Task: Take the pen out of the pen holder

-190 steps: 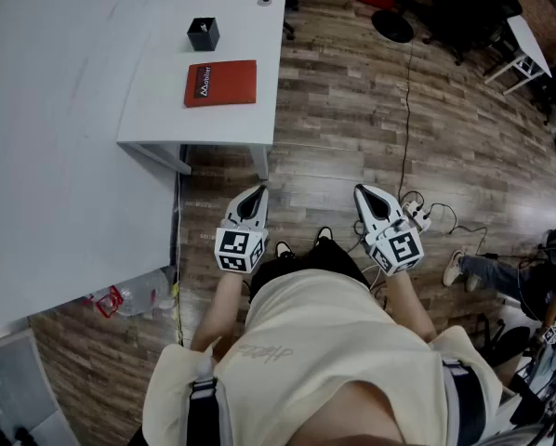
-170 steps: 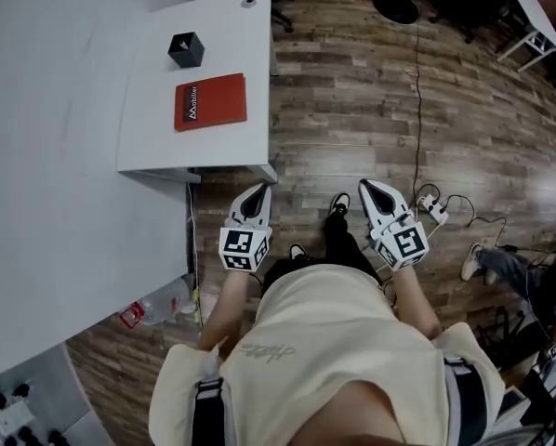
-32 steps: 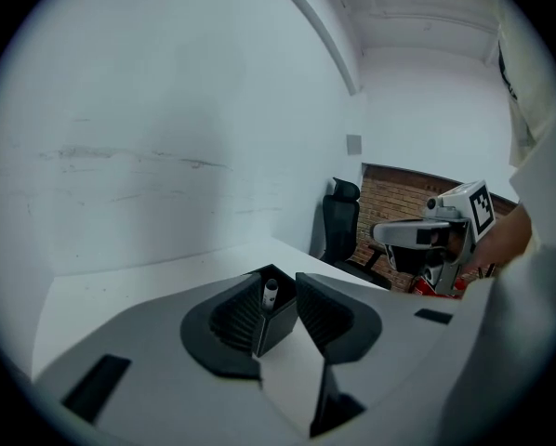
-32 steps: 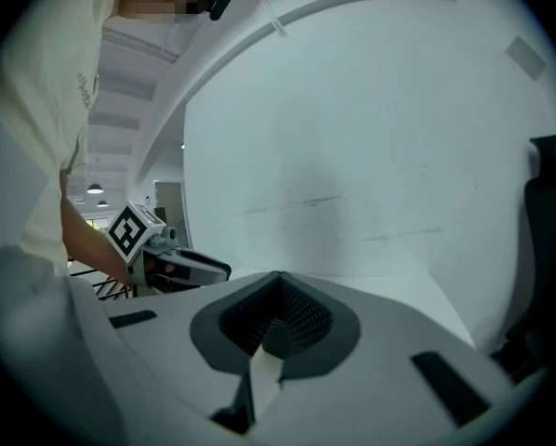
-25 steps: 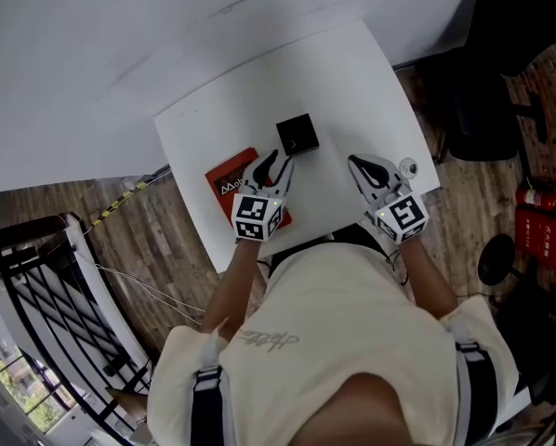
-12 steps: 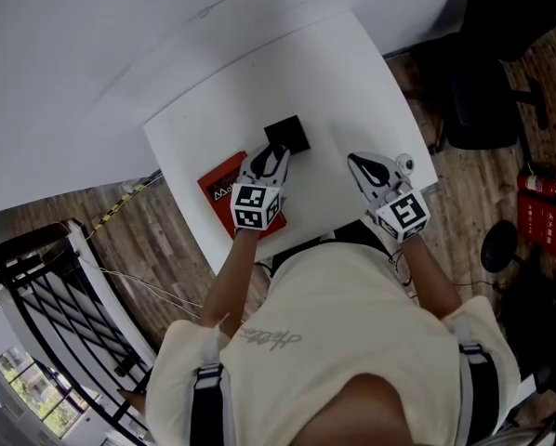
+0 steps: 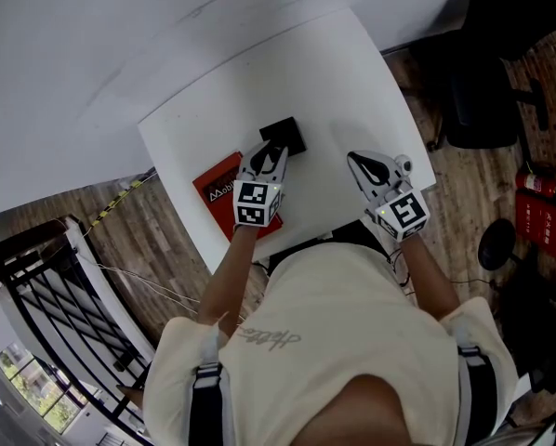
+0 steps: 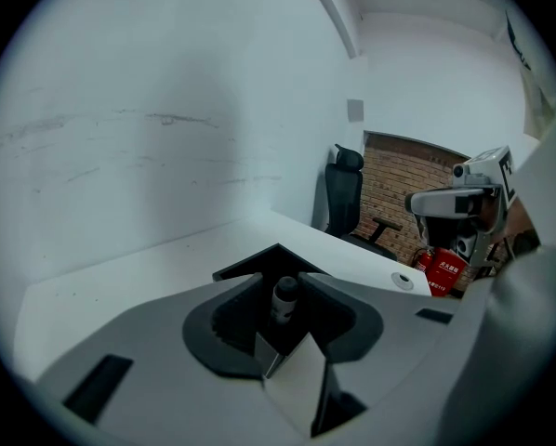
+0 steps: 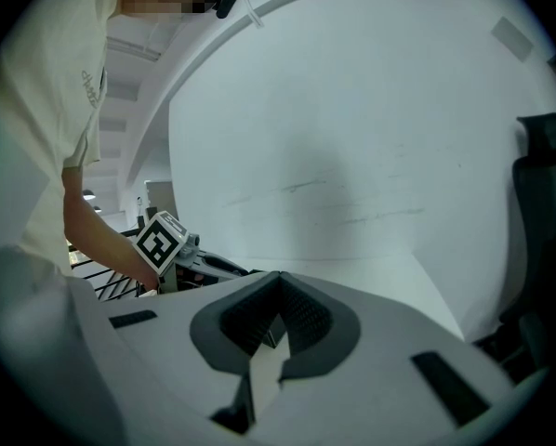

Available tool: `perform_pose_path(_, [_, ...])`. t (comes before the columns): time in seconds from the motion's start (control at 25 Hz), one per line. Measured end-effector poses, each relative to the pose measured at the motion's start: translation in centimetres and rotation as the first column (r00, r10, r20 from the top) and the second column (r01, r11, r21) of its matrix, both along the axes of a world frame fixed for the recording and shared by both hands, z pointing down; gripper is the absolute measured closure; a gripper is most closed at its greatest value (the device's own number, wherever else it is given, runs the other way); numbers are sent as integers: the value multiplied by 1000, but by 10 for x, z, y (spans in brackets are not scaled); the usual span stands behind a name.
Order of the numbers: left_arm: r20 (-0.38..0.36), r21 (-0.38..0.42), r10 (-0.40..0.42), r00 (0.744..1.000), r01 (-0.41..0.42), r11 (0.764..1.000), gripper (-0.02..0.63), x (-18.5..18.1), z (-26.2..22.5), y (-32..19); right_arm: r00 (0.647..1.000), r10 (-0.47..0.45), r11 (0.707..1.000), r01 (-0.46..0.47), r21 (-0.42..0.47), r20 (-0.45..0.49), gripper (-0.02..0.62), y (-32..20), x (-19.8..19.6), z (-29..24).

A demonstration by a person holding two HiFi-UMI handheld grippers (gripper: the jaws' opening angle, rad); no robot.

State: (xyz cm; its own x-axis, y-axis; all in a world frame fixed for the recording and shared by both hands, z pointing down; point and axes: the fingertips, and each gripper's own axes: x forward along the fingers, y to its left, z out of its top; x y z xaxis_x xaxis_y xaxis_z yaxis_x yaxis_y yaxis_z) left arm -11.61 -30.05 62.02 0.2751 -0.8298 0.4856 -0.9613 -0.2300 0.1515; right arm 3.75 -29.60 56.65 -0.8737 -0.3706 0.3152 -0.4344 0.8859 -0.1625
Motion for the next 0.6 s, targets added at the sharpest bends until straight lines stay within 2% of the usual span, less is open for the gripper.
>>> perform_pose_path(0.16, [10,9,-4,1000,4,1000,512,1,0,-1,1000,2,1000,-2,1,1,588,-2,-1,0])
perform_pose_path(0.6, [42,35,10,999,-12,999,517,2,-8,2,1000,10,1000,-10,15,2,588,2,-4,-5])
